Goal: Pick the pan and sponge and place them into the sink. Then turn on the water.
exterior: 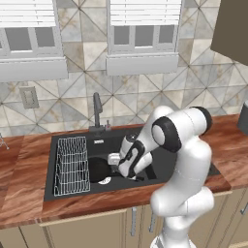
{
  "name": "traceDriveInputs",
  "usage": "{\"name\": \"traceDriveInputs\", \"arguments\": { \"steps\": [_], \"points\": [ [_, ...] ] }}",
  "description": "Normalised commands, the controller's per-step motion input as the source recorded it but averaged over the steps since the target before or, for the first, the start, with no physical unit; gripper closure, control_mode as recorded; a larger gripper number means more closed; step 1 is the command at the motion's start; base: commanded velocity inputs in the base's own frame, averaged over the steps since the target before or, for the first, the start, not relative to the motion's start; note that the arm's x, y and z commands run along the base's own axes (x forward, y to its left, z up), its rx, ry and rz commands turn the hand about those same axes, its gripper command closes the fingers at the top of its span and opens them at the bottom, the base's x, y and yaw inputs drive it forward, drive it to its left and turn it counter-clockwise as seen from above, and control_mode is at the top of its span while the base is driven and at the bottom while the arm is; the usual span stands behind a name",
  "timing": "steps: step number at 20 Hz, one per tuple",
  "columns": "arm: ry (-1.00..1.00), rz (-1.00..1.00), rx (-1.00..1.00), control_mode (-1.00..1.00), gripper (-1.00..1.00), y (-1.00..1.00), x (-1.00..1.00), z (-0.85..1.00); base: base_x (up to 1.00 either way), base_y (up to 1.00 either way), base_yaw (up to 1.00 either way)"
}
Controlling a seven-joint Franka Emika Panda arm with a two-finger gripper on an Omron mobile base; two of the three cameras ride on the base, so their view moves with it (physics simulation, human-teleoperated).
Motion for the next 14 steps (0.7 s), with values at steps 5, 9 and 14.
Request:
{"name": "traceDriveInputs", "arguments": {
  "steps": [5,9,14],
  "points": [
    [0.00,0.00,0.00,-1.00,1.00,0.10,0.34,-0.28,0.00,0.00,0.00],
    [0.00,0.00,0.00,-1.00,1.00,0.18,0.32,-0.39,0.00,0.00,0.00],
    [0.00,0.00,0.00,-1.00,1.00,0.24,0.26,-0.45,0.00,0.00,0.00]
  ]
}}
